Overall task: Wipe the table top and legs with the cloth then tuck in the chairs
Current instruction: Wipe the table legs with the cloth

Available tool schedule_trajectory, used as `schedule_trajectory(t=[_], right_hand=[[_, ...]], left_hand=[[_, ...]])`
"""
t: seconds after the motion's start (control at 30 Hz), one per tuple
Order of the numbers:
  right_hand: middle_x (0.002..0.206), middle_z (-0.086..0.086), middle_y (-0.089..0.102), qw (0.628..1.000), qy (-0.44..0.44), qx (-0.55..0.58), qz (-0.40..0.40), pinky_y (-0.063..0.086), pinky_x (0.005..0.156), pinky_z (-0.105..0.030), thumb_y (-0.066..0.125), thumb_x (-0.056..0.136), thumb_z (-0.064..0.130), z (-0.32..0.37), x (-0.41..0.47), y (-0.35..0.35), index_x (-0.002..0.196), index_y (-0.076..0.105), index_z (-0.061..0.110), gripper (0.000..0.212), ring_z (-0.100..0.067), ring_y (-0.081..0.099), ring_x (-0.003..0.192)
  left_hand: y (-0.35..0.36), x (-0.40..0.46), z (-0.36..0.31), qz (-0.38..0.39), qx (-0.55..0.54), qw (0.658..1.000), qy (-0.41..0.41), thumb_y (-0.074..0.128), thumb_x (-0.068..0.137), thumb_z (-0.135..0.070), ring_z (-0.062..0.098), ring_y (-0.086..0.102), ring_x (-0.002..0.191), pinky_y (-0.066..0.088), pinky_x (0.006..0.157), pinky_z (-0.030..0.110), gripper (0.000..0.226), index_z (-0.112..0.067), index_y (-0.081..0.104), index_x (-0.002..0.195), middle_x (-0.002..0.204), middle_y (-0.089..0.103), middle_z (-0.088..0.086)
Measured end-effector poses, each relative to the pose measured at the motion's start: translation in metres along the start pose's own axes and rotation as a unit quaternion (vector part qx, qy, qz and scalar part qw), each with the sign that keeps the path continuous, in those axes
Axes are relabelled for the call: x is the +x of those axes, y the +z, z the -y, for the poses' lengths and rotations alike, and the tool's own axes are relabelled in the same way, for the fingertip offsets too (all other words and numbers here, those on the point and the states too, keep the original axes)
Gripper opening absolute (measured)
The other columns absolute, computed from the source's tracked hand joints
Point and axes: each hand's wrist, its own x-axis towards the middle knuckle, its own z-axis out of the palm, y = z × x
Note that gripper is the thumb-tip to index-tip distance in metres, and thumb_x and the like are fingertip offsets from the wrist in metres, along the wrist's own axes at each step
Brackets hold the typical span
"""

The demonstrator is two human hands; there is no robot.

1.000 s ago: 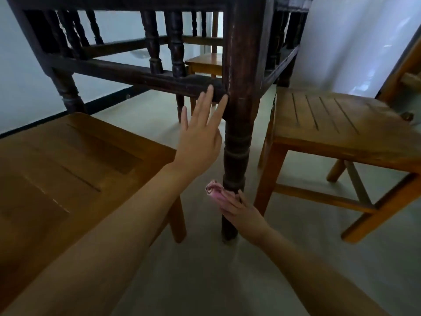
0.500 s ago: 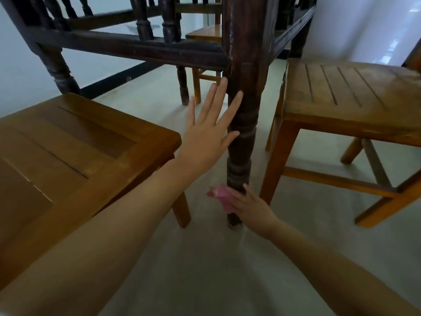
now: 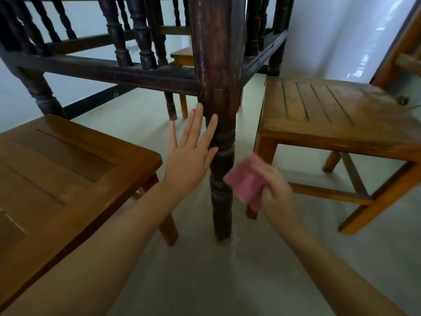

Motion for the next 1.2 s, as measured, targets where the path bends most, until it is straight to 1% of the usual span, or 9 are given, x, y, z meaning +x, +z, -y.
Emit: schedule_trajectory(t=[0.27,0.43,0.53,0.63,0.77,0.9,0.97,1.07,1.2], right_hand=[[0.152,-0.009,0.023,0.993,-0.058,0.104,-0.004,0.016,0.114,-0.016,0.033,0.096,0.006,0.018,0.029,0.056,0.144,0.021,0.009,0.05,-0.006,0.021,0.138],[0.147,-0.01,0.036,0.994,0.058,0.022,0.089,0.026,0.114,-0.032,0.037,0.092,-0.009,-0.066,-0.021,0.081,0.139,0.035,0.012,0.051,-0.026,0.032,0.137],[0.12,-0.014,0.057,0.983,0.156,0.03,0.092,0.036,0.105,-0.036,0.051,0.093,0.01,-0.083,-0.034,0.091,0.121,0.055,0.005,0.029,-0.028,0.051,0.118],[0.124,-0.01,0.054,0.947,0.272,0.122,0.116,0.033,0.104,-0.032,0.058,0.088,0.034,-0.097,-0.051,0.092,0.132,0.045,0.002,0.056,-0.018,0.05,0.116],[0.134,-0.015,0.046,0.85,0.44,0.211,0.2,0.037,0.09,-0.018,0.037,0.097,0.001,-0.121,-0.069,0.094,0.139,0.036,0.0,0.042,-0.028,0.048,0.119],[0.12,-0.026,0.056,0.901,0.327,0.277,0.07,0.047,0.094,-0.028,0.036,0.096,-0.003,-0.087,-0.037,0.073,0.122,0.051,-0.006,0.03,-0.033,0.054,0.114],[0.124,-0.014,0.056,0.93,0.204,0.301,0.052,0.044,0.096,-0.024,0.037,0.098,0.003,-0.048,-0.018,0.061,0.125,0.051,0.008,0.032,-0.01,0.057,0.109],[0.151,-0.005,0.027,0.986,-0.019,0.159,0.039,0.024,0.107,-0.011,0.04,0.095,-0.004,-0.007,-0.01,0.067,0.144,0.027,0.009,0.053,0.0,0.027,0.135],[0.157,0.003,-0.002,0.993,-0.033,0.056,0.097,0.007,0.118,-0.027,0.036,0.094,0.001,-0.044,-0.04,0.106,0.146,0.026,0.019,0.056,-0.002,-0.006,0.142]], left_hand=[[-0.002,-0.003,-0.012,0.007,-0.049,0.998,-0.038,0.012,0.099,-0.039,0.028,0.015,0.141,0.002,0.111,0.049,0.051,-0.016,0.01,0.145,0.153,0.013,0.018],[0.0,-0.002,-0.011,0.008,-0.046,0.998,-0.037,0.021,0.099,-0.033,0.028,0.012,0.142,0.001,0.113,0.045,0.051,-0.016,0.008,0.145,0.153,0.009,0.019],[0.001,-0.003,-0.012,0.005,-0.046,0.998,-0.047,0.026,0.099,-0.03,0.026,0.009,0.142,0.001,0.113,0.046,0.052,-0.016,0.008,0.146,0.154,0.006,0.018],[-0.001,-0.003,-0.014,0.009,-0.04,0.998,-0.054,0.026,0.099,-0.03,0.027,0.008,0.142,0.001,0.112,0.047,0.052,-0.016,0.007,0.146,0.154,0.005,0.017],[-0.005,-0.004,-0.015,0.007,-0.029,0.998,-0.052,0.027,0.099,-0.029,0.027,0.008,0.142,0.003,0.112,0.048,0.052,-0.015,0.009,0.146,0.154,0.007,0.017],[-0.002,-0.011,-0.02,0.014,-0.044,0.997,-0.059,0.026,0.098,-0.026,0.03,0.012,0.141,0.007,0.112,0.048,0.052,-0.012,0.011,0.145,0.153,0.01,0.019],[0.003,-0.025,-0.025,0.046,-0.068,0.995,-0.055,0.021,0.097,-0.026,0.03,0.01,0.142,0.009,0.114,0.05,0.052,-0.012,0.009,0.145,0.153,0.009,0.019],[0.016,-0.048,-0.027,0.127,-0.083,0.988,-0.024,0.002,0.097,-0.04,0.027,0.0,0.142,0.005,0.115,0.046,0.058,-0.013,0.01,0.147,0.154,0.006,0.017],[0.023,-0.058,-0.013,0.143,-0.07,0.987,0.024,0.051,0.091,-0.027,0.024,-0.005,0.14,0.005,0.114,0.042,0.074,-0.016,0.002,0.146,0.152,-0.007,0.01]])
